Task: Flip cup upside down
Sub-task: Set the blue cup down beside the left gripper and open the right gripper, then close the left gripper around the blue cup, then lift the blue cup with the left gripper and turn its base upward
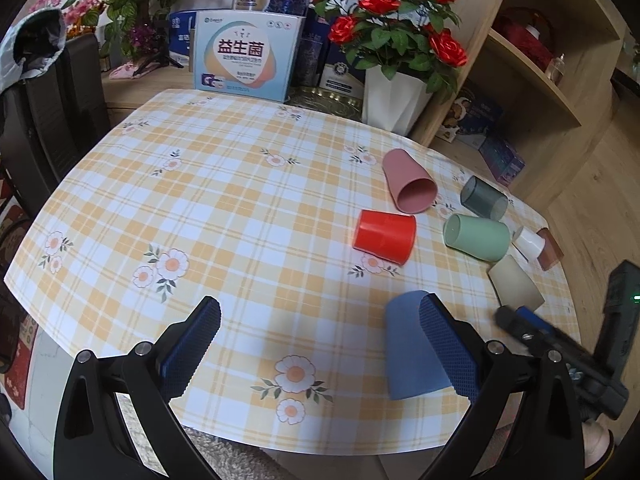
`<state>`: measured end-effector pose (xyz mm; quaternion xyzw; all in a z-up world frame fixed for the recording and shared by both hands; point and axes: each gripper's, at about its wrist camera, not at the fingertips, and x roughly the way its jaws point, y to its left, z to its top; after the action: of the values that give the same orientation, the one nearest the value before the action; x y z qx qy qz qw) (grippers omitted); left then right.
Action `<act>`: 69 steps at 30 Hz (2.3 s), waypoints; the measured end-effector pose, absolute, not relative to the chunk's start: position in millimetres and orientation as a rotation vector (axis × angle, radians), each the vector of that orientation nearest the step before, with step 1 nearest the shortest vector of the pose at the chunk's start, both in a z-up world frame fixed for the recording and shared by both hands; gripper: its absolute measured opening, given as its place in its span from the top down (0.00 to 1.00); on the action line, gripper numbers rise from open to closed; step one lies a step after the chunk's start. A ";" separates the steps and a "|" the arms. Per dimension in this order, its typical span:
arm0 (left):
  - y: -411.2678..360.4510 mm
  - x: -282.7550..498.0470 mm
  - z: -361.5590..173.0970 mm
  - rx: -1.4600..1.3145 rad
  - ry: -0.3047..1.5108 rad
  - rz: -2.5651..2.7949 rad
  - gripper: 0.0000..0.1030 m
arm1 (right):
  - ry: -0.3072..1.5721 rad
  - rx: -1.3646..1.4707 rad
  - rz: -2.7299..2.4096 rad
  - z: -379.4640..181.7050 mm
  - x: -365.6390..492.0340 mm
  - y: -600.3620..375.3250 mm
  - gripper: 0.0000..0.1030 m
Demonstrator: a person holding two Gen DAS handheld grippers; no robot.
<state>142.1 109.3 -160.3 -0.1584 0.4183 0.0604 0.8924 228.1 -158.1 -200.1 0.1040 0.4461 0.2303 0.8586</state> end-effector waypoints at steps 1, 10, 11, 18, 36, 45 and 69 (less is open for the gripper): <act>107.3 143.8 -161.5 -0.330 0.874 0.119 0.06 | 0.933 0.231 0.495 -198.4 227.7 -162.7 0.14; 82.6 175.1 -182.2 -0.359 1.015 0.021 0.06 | 0.913 0.284 0.463 -194.7 227.7 -199.5 0.14; 78.4 180.9 -184.0 -0.356 1.032 0.013 0.06 | 0.922 0.272 0.445 -195.7 228.9 -202.1 0.14; 53.0 226.3 -204.1 -0.381 1.152 -0.085 0.06 | 0.960 0.225 0.316 -208.0 234.5 -223.2 0.14; 16.1 277.1 -264.0 -0.409 1.382 -0.074 0.30 | 0.990 0.226 0.186 -220.4 241.4 -255.0 0.14; 17.2 271.9 -271.4 -0.437 1.377 -0.104 0.45 | 0.998 0.237 0.180 -220.7 240.0 -257.4 0.14; 49.3 171.7 -201.0 -0.357 1.070 -0.197 0.48 | 1.021 0.213 0.214 -219.0 234.4 -239.6 0.14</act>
<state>171.7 49.3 -201.0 -0.1687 0.5061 -0.0934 0.8406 234.4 -239.6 -219.0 0.1014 0.4868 0.1018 0.8616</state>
